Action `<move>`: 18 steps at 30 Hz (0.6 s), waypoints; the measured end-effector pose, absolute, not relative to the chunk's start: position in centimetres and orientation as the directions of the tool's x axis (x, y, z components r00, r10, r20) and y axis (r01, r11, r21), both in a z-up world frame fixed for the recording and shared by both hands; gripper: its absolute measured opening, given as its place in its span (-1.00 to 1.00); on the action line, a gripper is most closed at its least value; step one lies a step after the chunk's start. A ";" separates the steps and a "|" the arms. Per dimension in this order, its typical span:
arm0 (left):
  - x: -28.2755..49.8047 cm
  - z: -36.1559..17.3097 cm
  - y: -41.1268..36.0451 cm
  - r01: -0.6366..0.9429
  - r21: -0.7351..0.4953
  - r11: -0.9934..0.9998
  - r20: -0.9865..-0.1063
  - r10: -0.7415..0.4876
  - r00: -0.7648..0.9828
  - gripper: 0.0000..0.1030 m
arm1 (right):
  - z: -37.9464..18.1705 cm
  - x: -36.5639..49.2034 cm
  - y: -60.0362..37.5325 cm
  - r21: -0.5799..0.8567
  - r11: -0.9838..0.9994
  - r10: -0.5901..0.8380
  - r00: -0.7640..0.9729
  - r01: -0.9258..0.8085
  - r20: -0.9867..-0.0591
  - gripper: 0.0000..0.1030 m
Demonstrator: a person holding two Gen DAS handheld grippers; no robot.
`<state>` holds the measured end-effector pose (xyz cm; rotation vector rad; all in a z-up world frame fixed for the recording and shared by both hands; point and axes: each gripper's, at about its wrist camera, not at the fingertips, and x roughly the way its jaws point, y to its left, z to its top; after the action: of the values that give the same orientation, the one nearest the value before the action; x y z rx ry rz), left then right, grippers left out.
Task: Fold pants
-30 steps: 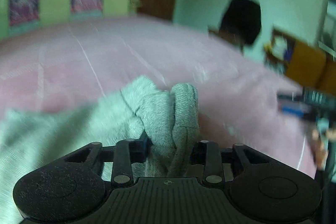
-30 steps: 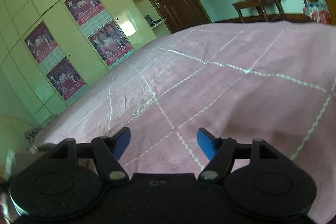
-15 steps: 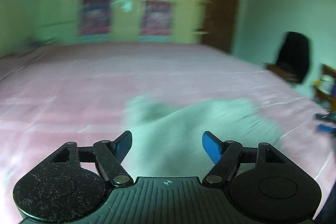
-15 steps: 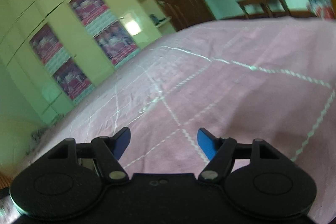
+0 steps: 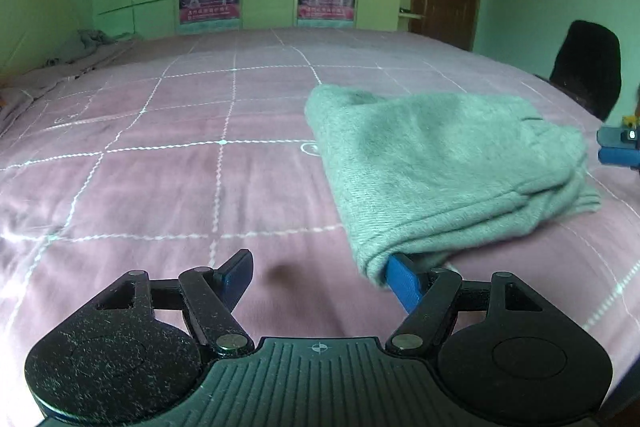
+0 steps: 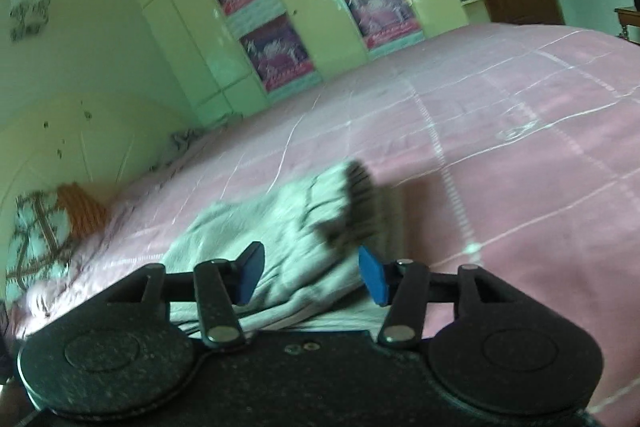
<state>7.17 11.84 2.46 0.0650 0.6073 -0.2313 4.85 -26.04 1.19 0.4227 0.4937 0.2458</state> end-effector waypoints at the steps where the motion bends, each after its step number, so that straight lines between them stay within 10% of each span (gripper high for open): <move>1: 7.0 1.6 11.7 0.237 0.019 0.971 -0.568 -0.185 0.802 0.42 | 1.2 5.2 -25.6 0.448 0.886 0.325 0.847 -0.118 -0.421 0.04; 9: 8.1 0.0 10.9 0.240 0.003 0.971 -0.565 -0.196 0.802 0.42 | 0.2 7.9 -22.6 0.419 0.901 0.332 0.798 -0.111 -0.502 -0.04; 12: 8.3 0.1 10.4 0.232 0.031 0.972 -0.540 -0.179 0.822 0.41 | 0.0 9.5 -21.4 0.385 0.918 0.312 0.776 -0.096 -0.548 -0.56; 18: 8.4 -0.1 10.1 0.239 0.019 0.971 -0.542 -0.191 0.818 0.41 | 4.1 6.0 -22.1 0.376 0.911 0.313 0.873 -0.166 -0.374 -0.59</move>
<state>8.39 10.08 -0.11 0.0870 0.5682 -0.2289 6.01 -22.05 4.06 0.3429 0.4436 0.2555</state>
